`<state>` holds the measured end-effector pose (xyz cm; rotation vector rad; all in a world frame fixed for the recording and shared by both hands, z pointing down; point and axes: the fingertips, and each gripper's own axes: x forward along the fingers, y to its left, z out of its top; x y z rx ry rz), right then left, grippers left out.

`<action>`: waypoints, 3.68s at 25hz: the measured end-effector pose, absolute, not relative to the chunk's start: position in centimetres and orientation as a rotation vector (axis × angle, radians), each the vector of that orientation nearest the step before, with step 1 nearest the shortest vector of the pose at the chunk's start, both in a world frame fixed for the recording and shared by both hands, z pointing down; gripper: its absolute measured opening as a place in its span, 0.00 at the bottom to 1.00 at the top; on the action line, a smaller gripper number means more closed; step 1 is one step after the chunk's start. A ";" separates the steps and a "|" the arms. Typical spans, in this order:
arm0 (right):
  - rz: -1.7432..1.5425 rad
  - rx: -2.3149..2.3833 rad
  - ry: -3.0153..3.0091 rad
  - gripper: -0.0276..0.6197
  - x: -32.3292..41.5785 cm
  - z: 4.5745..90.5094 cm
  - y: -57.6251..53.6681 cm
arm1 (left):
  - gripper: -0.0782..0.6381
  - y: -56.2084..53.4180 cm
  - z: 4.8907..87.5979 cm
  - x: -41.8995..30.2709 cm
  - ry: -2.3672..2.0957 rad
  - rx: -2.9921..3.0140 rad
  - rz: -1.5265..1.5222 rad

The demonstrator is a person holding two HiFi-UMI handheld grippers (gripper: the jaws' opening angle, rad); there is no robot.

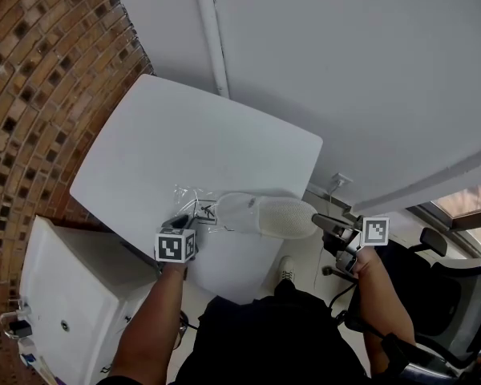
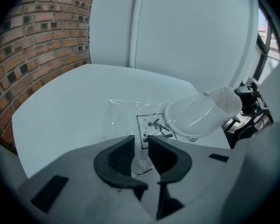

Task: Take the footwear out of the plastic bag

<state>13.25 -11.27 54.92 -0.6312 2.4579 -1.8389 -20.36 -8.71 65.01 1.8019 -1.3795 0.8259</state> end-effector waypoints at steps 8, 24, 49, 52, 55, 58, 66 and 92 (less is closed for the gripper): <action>-1.852 -0.637 2.457 0.09 12.6 55.3 -11.6 | 0.38 -9.9 62.0 -23.4 -1.518 1.817 0.676; -2.107 -0.573 2.401 0.11 7.3 60.6 -8.6 | 0.26 -8.4 63.0 -13.2 -1.077 2.135 0.993; -2.172 -0.562 2.373 0.19 7.3 63.2 -5.4 | 0.12 -7.2 63.1 -11.5 -0.992 2.171 0.799; -2.175 -0.518 2.314 0.16 7.6 62.6 -5.3 | 0.12 -7.4 63.0 -11.8 -1.015 2.179 0.814; -2.129 -0.429 2.221 0.14 8.0 60.4 -5.9 | 0.12 -7.8 62.7 -12.3 -1.058 2.179 0.834; -2.041 -0.333 2.189 0.13 8.9 58.0 -6.8 | 0.12 -8.2 62.7 -12.9 -1.096 2.162 0.848; -1.892 -0.366 2.197 0.12 13.3 53.9 -8.5 | 0.12 -9.6 63.6 -14.5 -1.222 2.021 0.835; -1.813 -0.312 2.265 0.12 13.5 50.8 -4.0 | 0.32 -16.8 59.6 -14.5 -1.296 1.971 0.453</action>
